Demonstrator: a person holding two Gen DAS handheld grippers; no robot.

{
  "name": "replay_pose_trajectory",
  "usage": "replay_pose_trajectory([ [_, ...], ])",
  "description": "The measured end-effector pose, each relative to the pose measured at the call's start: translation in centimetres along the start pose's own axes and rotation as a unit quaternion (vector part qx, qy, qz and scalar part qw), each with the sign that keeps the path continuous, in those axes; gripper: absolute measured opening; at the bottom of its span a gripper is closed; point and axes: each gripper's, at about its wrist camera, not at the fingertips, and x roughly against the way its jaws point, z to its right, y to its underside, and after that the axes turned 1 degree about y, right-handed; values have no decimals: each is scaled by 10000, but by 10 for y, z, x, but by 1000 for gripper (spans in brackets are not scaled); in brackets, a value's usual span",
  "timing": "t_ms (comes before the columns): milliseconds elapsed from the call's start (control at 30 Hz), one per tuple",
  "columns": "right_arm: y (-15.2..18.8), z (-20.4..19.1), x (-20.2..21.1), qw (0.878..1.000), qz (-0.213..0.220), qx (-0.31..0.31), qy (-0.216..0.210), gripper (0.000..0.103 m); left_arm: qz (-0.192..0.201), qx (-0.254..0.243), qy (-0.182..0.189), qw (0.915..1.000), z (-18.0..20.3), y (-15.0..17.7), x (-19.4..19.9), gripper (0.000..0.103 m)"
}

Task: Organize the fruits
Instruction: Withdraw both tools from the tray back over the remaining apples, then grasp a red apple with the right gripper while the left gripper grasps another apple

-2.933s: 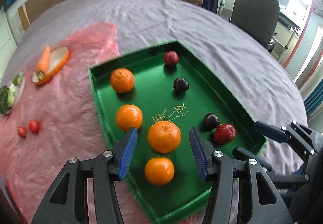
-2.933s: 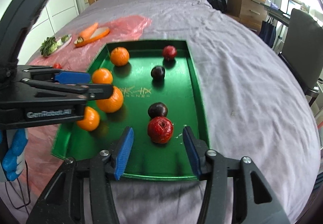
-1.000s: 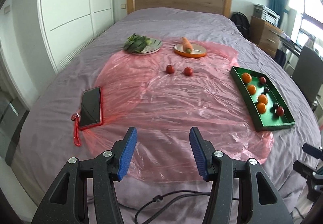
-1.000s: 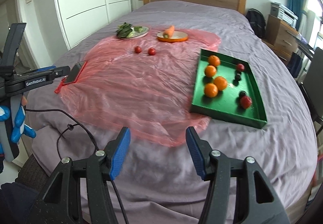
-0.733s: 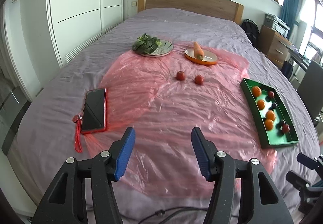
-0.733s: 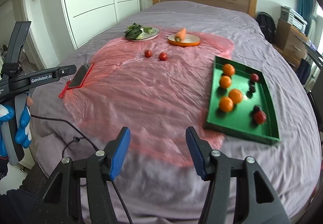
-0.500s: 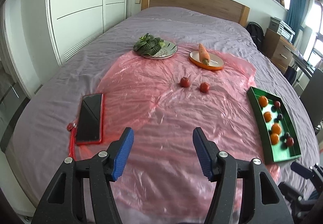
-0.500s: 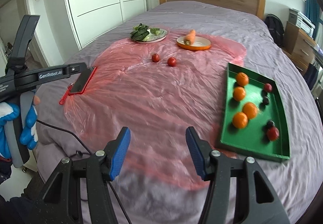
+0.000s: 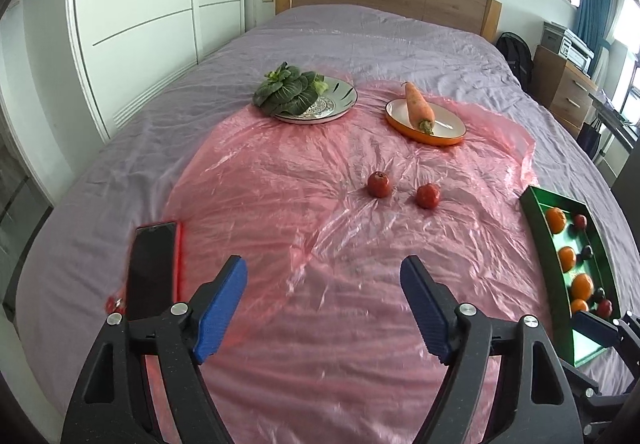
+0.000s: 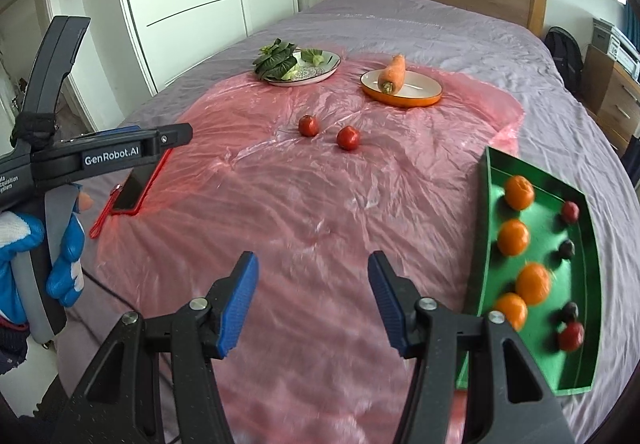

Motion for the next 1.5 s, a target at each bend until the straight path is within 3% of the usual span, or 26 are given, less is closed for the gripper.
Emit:
replay_pose_trajectory([
  [600,-71,17,-112,9997,37,31,-251,103,-208,-39,167,9996,-6,-42,-107,74],
  [900,-94,33,-151,9997,79,-50,-215,103,-197,-344,772,9962,3,-61,-142,74],
  [1500,-113,54,-216,9996,-89,-228,-158,74,-541,-1187,1115,9852,37,-66,-198,61],
])
